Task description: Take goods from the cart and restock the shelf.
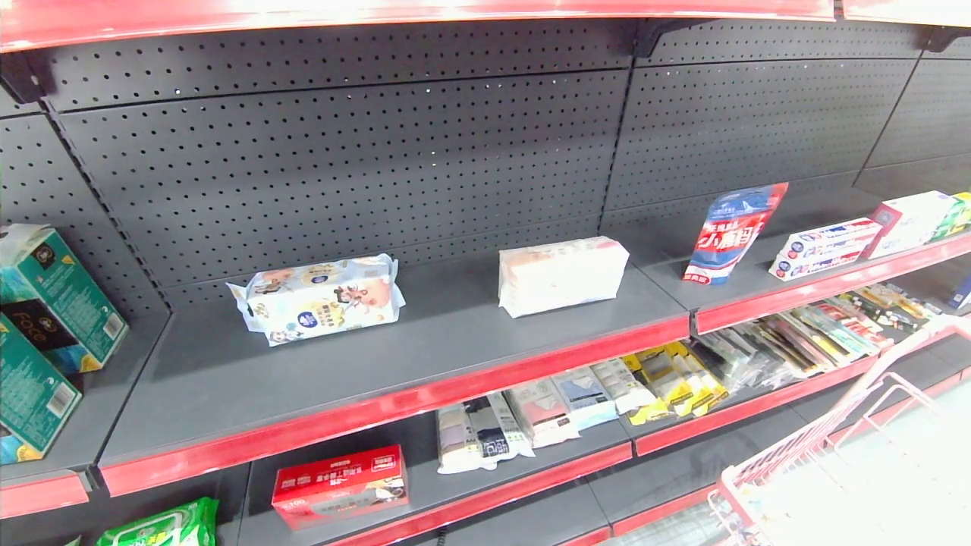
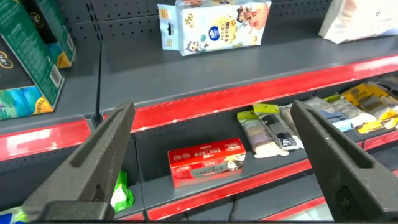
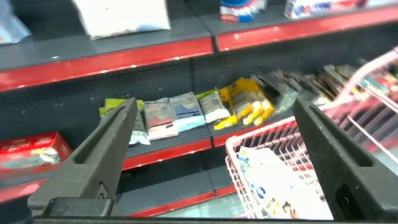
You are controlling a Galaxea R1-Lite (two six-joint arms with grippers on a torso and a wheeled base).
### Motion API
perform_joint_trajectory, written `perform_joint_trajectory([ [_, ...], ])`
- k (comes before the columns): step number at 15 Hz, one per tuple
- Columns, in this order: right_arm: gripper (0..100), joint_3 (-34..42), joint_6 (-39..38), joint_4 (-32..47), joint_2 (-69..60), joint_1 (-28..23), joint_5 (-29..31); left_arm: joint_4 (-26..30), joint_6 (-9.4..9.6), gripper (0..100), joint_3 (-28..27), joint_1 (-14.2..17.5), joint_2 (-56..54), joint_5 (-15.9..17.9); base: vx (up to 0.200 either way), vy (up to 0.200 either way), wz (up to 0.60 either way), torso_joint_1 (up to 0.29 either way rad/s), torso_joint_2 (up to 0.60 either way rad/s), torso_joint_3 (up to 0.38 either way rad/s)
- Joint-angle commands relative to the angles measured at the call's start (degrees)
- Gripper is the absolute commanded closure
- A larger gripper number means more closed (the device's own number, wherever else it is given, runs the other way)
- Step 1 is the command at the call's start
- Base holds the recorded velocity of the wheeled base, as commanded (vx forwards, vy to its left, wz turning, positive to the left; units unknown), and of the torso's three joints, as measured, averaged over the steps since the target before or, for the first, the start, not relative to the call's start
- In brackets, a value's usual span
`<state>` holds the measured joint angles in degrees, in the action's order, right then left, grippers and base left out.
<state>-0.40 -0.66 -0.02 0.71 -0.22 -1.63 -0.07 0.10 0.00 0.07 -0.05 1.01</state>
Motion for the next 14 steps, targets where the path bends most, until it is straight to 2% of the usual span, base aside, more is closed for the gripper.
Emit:
perform_joint_trajectory([
  [1,0,-15.5,-2.2,-2.0,11.1,3.7,-8.9,0.0,-0.01,0,0.0,0.0,0.0,0.0,0.0,0.0,0.0,0.0,0.0,0.0],
  [2,0,-23.8,-6.4,-1.7,17.5,5.2,-9.6,0.0,-0.01,0,0.0,0.0,0.0,0.0,0.0,0.0,0.0,0.0,0.0,0.0],
  [3,0,-37.7,-10.9,-1.0,34.8,5.2,-6.9,0.0,-0.01,0,0.0,0.0,0.0,0.0,0.0,0.0,0.0,0.0,0.0,0.0],
  [4,0,-39.0,-9.3,-0.8,42.7,-0.3,-2.5,0.0,-0.01,0,0.0,0.0,0.0,0.0,0.0,0.0,0.0,0.0,0.0,0.0],
  [7,0,-39.8,8.6,-1.0,70.4,-15.6,-5.4,0.0,-0.01,0,0.0,0.0,0.0,0.0,0.0,0.0,0.0,0.0,0.0,0.0],
  [8,0,-39.3,12.3,-0.7,77.0,-17.8,-7.9,0.0,-0.01,0,0.0,0.0,0.0,0.0,0.0,0.0,0.0,0.0,0.0,0.0],
  [10,0,-33.3,21.5,-1.3,86.5,-21.6,-8.6,0.0,-0.01,0,0.0,0.0,0.0,0.0,0.0,0.0,0.0,0.0,0.0,0.0],
  [12,0,-29.0,31.9,-2.7,94.6,-27.5,-10.4,0.0,-0.01,0,0.0,0.0,0.0,0.0,0.0,0.0,0.0,0.0,0.0,0.0],
  [14,0,-26.4,36.6,-8.0,99.8,-29.9,-15.2,0.0,-0.01,0,0.0,0.0,0.0,0.0,0.0,0.0,0.0,0.0,0.0,0.0],
])
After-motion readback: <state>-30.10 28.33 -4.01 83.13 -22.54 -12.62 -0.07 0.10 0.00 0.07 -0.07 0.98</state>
